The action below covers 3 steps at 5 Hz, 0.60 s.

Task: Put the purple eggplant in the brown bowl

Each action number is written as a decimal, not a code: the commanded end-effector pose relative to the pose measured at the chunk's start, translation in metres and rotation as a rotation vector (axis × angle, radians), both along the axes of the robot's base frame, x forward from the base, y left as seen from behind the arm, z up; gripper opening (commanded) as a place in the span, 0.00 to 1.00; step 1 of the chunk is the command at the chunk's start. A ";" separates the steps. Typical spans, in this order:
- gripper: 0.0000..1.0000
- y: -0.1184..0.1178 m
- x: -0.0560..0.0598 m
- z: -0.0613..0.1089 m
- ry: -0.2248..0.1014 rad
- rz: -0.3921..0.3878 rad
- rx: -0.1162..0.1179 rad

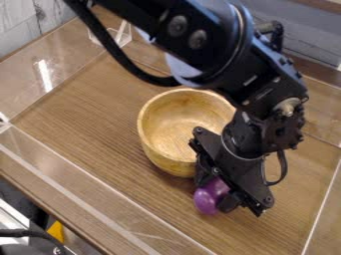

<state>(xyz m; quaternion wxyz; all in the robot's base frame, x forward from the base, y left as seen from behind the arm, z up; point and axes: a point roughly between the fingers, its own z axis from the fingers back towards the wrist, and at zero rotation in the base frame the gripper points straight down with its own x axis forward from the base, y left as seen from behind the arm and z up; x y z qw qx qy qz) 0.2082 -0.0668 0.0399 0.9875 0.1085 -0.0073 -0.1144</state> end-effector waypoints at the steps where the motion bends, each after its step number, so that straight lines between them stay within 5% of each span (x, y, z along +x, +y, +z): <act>1: 0.00 0.006 0.003 0.003 -0.008 0.020 0.000; 3: 0.00 0.009 0.004 0.004 -0.006 0.022 0.004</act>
